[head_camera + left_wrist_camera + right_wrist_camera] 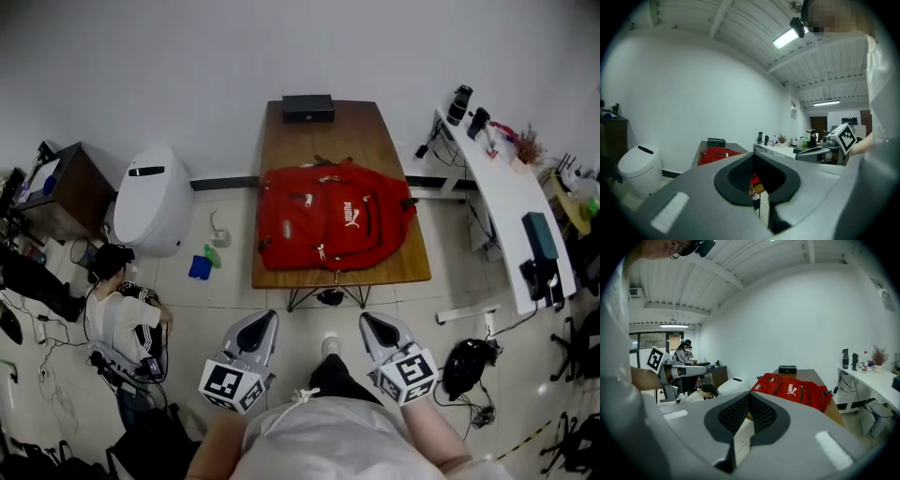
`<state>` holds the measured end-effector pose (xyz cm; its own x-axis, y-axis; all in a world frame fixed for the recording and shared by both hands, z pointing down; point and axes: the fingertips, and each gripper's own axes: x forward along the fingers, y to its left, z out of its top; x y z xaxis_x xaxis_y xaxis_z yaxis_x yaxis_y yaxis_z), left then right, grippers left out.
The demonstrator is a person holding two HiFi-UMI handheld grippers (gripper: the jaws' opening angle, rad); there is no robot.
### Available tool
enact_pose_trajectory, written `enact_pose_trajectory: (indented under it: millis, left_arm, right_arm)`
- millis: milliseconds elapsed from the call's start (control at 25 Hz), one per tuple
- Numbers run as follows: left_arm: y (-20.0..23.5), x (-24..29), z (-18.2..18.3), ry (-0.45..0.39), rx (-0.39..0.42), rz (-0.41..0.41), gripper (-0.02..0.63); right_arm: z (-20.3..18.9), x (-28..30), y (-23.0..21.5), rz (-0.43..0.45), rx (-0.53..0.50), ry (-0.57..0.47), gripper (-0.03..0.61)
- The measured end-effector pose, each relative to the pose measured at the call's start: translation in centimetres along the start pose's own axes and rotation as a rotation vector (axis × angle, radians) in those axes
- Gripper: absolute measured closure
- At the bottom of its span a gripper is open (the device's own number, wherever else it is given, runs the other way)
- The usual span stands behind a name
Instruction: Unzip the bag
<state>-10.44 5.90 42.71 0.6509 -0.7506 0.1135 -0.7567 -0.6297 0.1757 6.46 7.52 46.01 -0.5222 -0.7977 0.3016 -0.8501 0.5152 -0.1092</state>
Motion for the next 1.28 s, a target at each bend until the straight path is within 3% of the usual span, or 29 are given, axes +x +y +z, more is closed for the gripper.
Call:
enact_pose_trajectory:
  millis: [280, 480, 640, 800, 920, 1280]
  left_arm:
    - [3.1, 9.5, 1.5, -0.008, 0.007, 0.075, 0.607]
    - [4.3, 14.2, 1.6, -0.004, 0.004, 0.091, 0.607]
    - [4.8, 16.4, 2.7, 0.005, 0.079, 0.059, 0.607]
    - [6.2, 18.1, 2.6, 0.018, 0.058, 0.051, 0.607]
    - [7.6, 19.0, 2.1, 0.046, 0.049, 0.06, 0.607]
    - [10.5, 23.1, -4.7, 0.217, 0.001, -0.018, 0.607]
  right_arm:
    - [3.3, 6.1, -8.9, 0.085, -0.021, 0.004, 0.574]
    - [4.7, 10.1, -12.3, 0.142, -0.054, 0.023, 0.574]
    - [4.7, 12.6, -12.9, 0.172, -0.037, 0.053, 0.574]
    - [4.5, 14.5, -12.8, 0.209, -0.018, 0.095, 0.574]
    - [3.8, 15.7, -11.5, 0.283, -0.004, 0.15, 0.575]
    - [-4.5, 21.0, -10.0, 0.36, 0.096, 0.395, 0.531]
